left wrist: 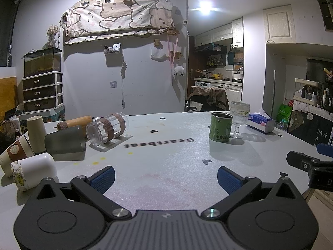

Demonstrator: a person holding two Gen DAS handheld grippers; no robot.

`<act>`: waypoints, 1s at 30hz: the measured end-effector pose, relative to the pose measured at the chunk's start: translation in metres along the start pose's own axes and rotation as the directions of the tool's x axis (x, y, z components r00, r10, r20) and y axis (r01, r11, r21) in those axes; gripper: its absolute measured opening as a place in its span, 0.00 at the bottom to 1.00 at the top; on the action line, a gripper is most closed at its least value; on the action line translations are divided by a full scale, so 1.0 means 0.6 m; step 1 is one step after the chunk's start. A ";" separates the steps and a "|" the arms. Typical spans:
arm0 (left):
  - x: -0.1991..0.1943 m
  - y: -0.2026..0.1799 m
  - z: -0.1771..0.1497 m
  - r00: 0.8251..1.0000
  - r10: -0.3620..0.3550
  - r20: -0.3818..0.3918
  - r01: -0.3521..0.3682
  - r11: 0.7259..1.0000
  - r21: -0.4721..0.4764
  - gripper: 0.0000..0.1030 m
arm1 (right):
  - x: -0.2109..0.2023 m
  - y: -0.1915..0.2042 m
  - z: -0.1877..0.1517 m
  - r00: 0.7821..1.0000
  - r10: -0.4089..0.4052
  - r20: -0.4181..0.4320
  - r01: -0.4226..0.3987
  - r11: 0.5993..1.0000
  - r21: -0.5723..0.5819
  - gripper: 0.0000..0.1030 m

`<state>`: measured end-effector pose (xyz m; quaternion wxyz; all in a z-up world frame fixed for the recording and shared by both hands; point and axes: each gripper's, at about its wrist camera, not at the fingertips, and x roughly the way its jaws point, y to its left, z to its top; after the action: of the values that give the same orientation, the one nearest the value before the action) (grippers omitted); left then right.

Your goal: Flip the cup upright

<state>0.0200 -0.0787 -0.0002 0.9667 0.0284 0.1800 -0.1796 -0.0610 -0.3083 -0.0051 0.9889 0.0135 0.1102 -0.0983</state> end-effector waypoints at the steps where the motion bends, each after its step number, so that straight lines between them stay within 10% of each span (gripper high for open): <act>1: 0.000 0.000 0.000 1.000 0.000 0.000 0.000 1.000 0.000 1.00 | 0.000 0.000 0.000 1.000 0.000 0.000 0.000 1.000 0.000 1.00; 30: -0.001 0.001 -0.001 1.000 0.000 0.002 0.000 1.000 -0.002 1.00 | 0.003 0.002 0.002 1.000 0.002 0.001 -0.002 1.000 -0.004 1.00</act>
<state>0.0197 -0.0776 -0.0004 0.9669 0.0271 0.1791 -0.1797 -0.0589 -0.3073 -0.0042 0.9891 0.0116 0.1100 -0.0972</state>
